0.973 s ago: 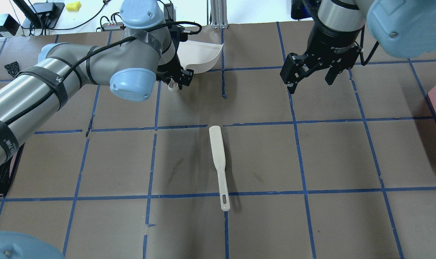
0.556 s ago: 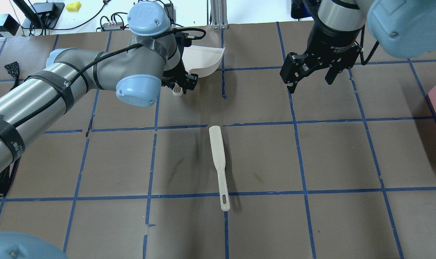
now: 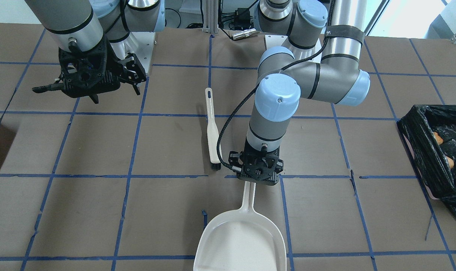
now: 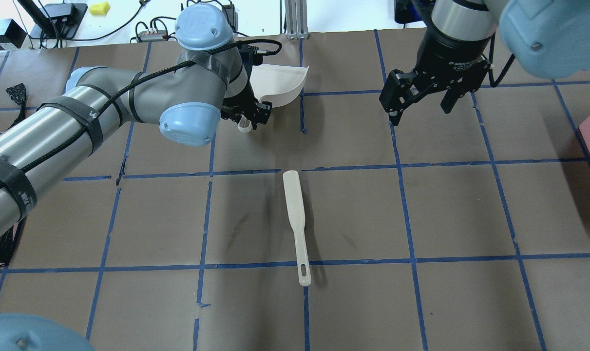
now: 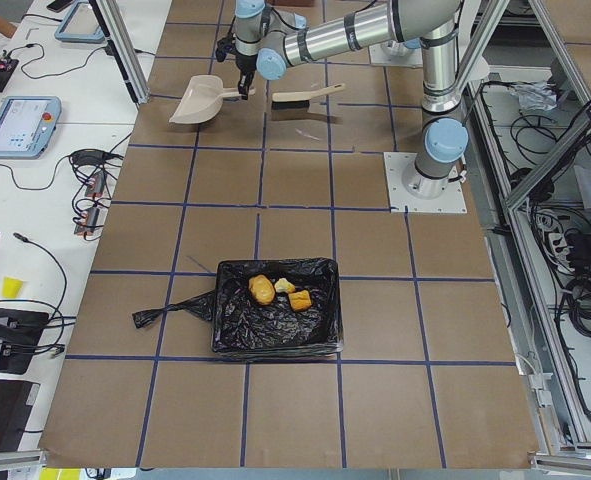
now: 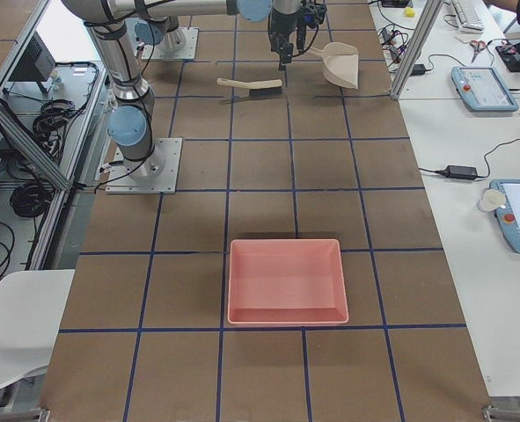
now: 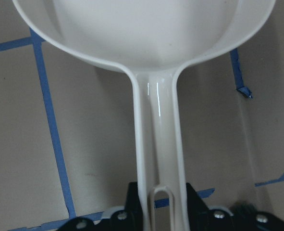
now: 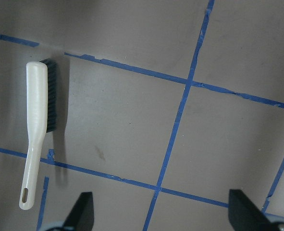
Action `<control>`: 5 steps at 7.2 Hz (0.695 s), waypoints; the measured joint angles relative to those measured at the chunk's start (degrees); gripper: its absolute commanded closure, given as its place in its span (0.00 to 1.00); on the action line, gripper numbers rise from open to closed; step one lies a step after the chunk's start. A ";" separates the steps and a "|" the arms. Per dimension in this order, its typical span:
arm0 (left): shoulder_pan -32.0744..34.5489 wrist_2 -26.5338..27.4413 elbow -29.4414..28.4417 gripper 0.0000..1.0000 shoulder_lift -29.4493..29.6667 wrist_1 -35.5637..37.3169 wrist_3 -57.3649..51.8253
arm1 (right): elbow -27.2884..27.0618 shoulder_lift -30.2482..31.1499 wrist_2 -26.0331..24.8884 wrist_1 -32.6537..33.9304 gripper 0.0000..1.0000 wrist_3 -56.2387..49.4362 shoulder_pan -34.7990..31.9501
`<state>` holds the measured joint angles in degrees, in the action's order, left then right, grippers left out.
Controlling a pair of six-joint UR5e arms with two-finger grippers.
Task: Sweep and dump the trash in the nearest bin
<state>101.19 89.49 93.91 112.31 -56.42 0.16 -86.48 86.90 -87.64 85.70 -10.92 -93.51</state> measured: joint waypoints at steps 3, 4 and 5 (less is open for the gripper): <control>0.06 -0.18 0.44 0.95 0.19 0.37 -0.04 | -0.09 -0.01 -0.01 -0.09 0.00 -0.06 0.00; 0.06 -0.21 0.54 0.94 0.22 0.46 -0.07 | -0.09 0.01 0.01 -0.09 0.00 -0.07 0.00; 0.06 -0.23 0.58 0.94 0.25 0.50 -0.14 | -0.09 0.01 0.01 -0.09 0.00 -0.07 0.00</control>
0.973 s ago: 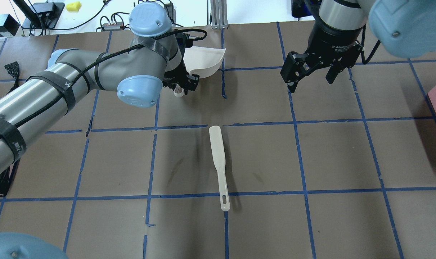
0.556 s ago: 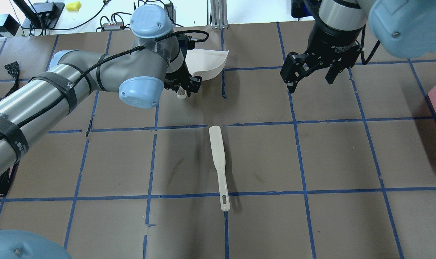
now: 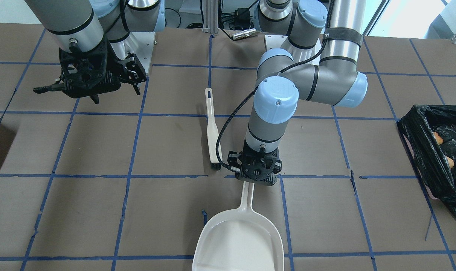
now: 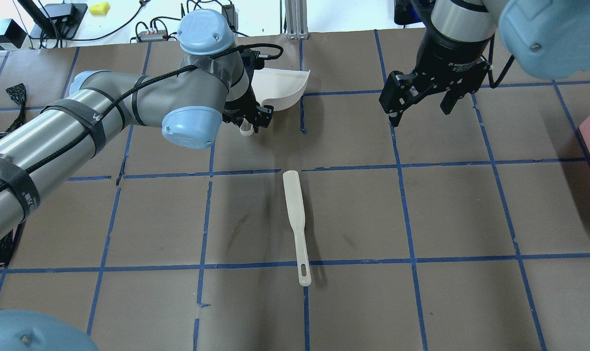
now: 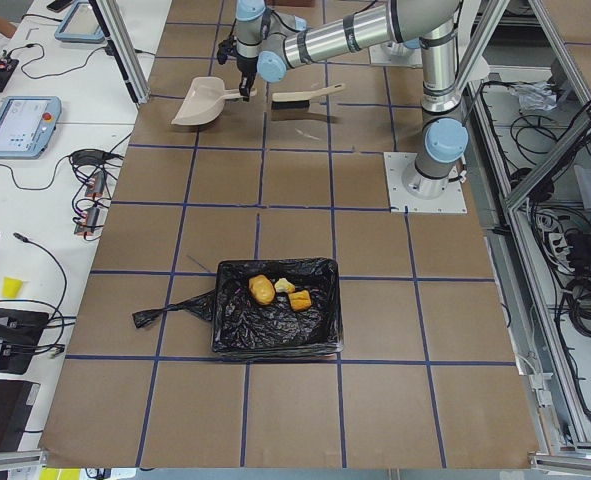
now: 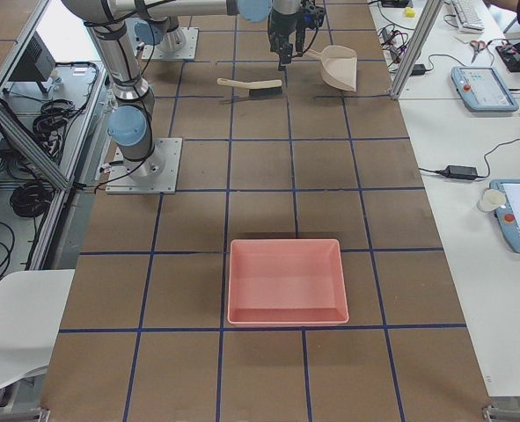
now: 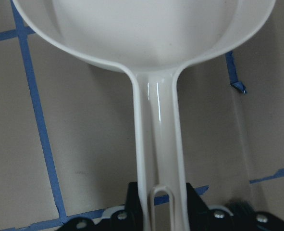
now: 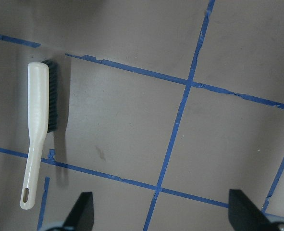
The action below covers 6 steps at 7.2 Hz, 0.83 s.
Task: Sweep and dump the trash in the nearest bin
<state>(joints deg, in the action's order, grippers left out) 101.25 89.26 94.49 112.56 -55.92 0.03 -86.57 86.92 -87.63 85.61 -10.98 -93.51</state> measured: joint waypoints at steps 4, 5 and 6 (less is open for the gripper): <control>0.00 -0.07 0.20 0.93 0.09 0.02 -0.11 | -0.06 0.15 -0.65 0.00 0.00 -0.08 0.07; 0.03 -1.00 0.34 0.93 0.13 0.24 -0.08 | -0.07 0.32 -0.73 0.00 0.00 -0.09 0.08; 0.22 -3.66 0.64 0.93 0.11 0.75 -0.06 | -0.08 0.40 -0.77 0.00 0.00 -0.09 0.08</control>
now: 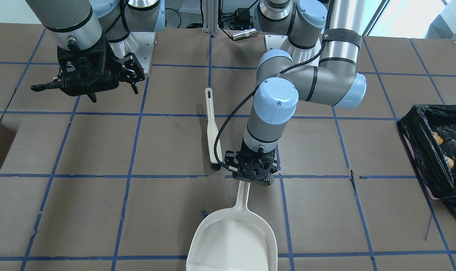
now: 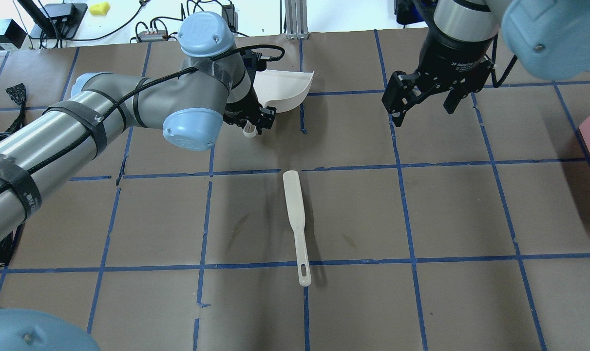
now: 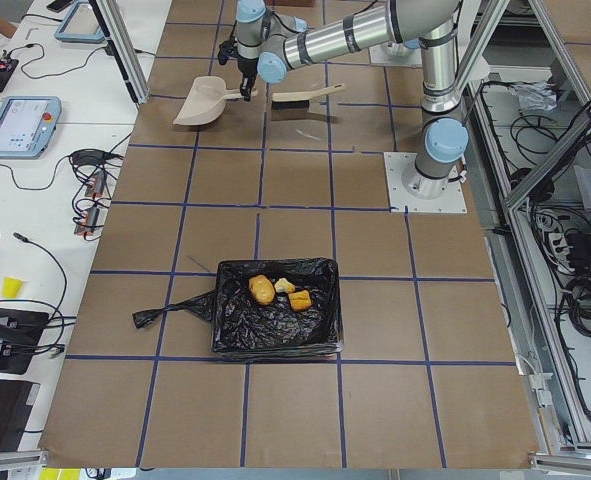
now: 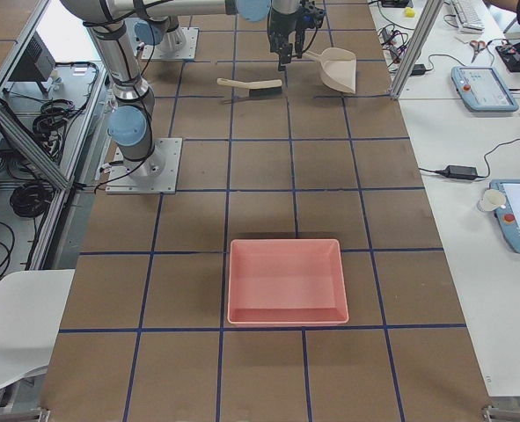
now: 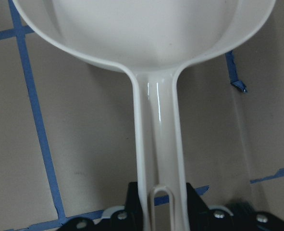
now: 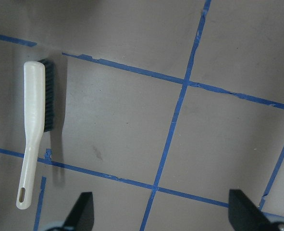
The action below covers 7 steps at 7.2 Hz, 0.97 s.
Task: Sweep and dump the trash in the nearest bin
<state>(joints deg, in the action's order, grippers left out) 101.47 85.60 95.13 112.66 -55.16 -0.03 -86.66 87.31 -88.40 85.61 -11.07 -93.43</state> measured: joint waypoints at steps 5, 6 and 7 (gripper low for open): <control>5.21 -1.85 1.52 0.86 -0.05 0.54 5.16 | 0.00 0.04 0.07 0.00 0.00 0.00 -0.03; 5.65 -1.82 1.63 0.64 -0.02 0.47 6.93 | -0.01 0.04 0.07 0.00 0.00 0.00 -0.02; 5.86 -1.83 1.71 0.39 0.10 0.41 8.38 | -0.03 0.05 0.07 0.00 0.00 0.00 -0.02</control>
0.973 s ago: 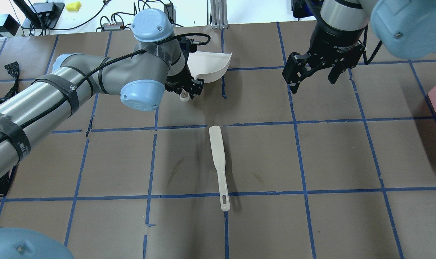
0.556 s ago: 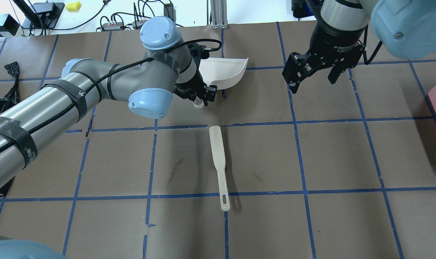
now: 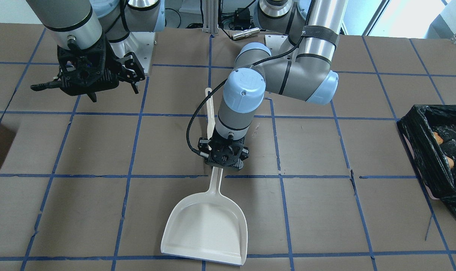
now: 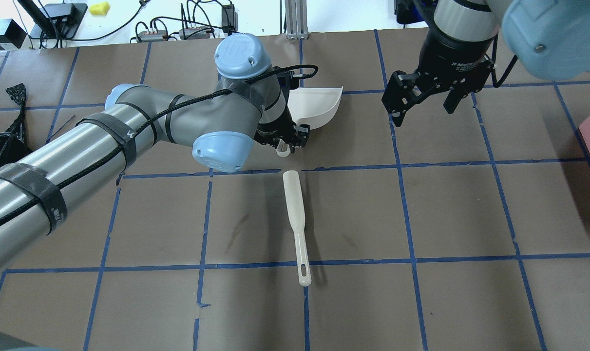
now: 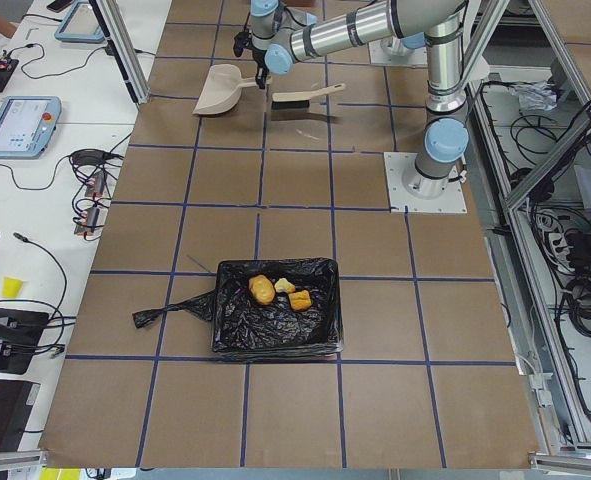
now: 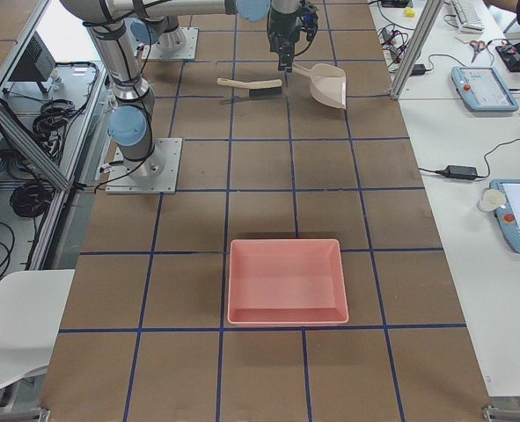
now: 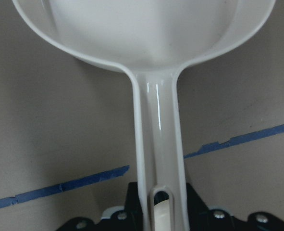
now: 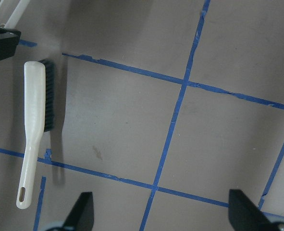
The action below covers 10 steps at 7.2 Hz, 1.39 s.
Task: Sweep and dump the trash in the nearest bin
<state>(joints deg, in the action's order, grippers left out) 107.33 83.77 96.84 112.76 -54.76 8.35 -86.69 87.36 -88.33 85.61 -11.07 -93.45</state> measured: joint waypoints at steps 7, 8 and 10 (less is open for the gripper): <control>-2.43 0.50 -1.39 0.00 -1.71 -1.13 1.95 | -0.02 0.00 0.00 0.00 0.00 0.00 -0.07; -4.66 0.44 -1.44 0.00 -3.49 -3.41 1.78 | -0.05 0.00 0.00 0.00 0.00 0.00 -0.07; -9.43 0.61 -1.62 0.00 -8.88 -11.66 0.78 | -0.03 0.01 0.00 0.00 0.00 0.00 -0.05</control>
<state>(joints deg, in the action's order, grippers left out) 97.89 84.38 95.22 103.88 -66.42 9.12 -86.72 87.37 -88.33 85.60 -11.08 -93.49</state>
